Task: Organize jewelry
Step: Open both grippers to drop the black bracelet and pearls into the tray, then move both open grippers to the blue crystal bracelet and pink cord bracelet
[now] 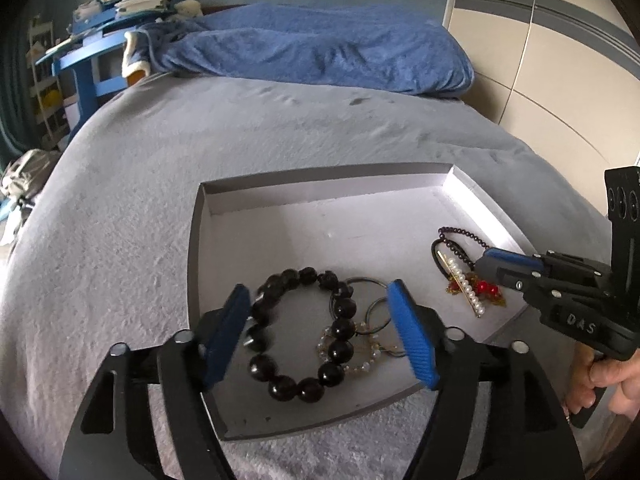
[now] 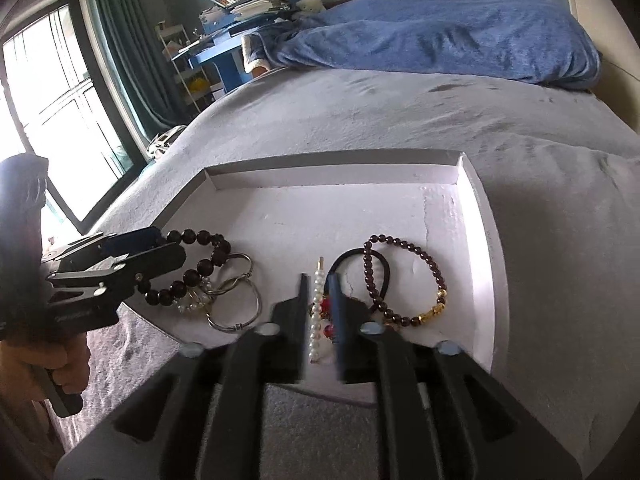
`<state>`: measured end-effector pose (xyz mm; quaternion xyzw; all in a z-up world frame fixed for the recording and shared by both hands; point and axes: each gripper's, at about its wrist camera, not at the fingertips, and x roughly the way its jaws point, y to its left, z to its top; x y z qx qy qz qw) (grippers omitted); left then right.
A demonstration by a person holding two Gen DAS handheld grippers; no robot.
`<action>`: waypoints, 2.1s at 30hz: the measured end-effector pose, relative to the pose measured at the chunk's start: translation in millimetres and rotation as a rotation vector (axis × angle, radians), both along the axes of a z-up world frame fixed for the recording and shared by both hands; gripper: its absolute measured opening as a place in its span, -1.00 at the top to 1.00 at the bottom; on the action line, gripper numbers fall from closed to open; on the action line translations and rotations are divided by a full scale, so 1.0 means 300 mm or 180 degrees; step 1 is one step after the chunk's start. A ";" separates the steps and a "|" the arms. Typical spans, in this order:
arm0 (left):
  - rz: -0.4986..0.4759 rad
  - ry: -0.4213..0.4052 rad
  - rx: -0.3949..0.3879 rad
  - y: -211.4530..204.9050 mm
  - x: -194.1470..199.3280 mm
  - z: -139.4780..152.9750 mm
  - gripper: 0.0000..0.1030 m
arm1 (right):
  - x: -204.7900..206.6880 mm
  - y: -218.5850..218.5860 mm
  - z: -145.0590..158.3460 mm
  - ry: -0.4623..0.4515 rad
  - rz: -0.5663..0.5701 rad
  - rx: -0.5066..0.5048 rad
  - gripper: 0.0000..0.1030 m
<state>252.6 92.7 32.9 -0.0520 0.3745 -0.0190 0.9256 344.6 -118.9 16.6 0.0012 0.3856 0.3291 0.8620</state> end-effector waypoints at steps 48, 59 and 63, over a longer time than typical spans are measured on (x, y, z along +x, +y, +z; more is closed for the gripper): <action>-0.0215 -0.0054 -0.0075 -0.044 -0.534 -0.042 -0.80 | -0.336 -0.256 -0.048 0.0116 -0.0266 0.0014 -0.37; -0.0414 -0.0005 -0.0008 -0.123 -0.553 -0.070 -0.76 | -0.373 -0.305 -0.084 0.0207 -0.0194 -0.0017 -0.37; -0.0472 0.0036 0.0068 -0.144 -0.563 -0.092 -0.73 | -0.384 -0.313 -0.085 0.0205 -0.0164 -0.0024 -0.37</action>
